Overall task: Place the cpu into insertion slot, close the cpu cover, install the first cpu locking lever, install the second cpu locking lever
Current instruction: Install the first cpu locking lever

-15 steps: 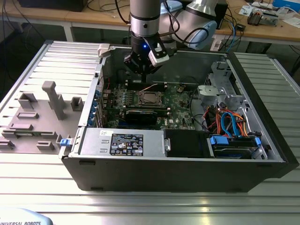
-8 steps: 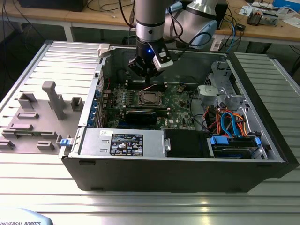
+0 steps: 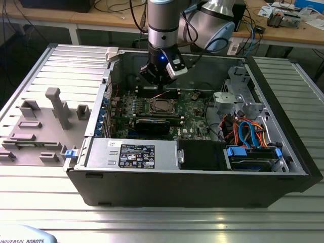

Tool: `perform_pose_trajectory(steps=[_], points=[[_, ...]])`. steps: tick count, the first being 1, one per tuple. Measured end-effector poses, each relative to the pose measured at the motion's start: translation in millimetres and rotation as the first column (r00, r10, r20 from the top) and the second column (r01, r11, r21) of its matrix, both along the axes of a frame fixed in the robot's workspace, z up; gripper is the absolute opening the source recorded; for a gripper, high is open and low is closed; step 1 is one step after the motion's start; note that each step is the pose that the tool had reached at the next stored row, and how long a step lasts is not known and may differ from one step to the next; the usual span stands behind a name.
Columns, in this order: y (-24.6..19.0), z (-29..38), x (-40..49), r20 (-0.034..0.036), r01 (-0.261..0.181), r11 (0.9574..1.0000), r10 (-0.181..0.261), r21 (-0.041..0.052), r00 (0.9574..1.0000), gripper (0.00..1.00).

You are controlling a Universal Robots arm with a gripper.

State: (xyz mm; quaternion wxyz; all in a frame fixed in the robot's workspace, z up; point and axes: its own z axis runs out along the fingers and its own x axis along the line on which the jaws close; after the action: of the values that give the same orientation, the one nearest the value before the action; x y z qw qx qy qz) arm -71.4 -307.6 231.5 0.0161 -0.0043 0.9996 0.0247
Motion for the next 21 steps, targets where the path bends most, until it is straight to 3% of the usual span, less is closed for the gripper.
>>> perform_pose_trajectory(steps=[7,10,16,21], points=[[0.8,-3.1,4.4,-0.0013,0.0,1.0,0.0,0.0014,1.0,0.11],[0.8,-5.0,9.2,-0.0061,0.002,1.0,-0.002,0.006,1.0,0.11],[0.8,-7.7,14.1,-0.0222,0.008,0.9999,-0.007,0.0124,0.9997,0.11],[0.8,-10.1,19.2,-0.024,0.009,0.9999,-0.009,0.0138,0.9997,0.11]])
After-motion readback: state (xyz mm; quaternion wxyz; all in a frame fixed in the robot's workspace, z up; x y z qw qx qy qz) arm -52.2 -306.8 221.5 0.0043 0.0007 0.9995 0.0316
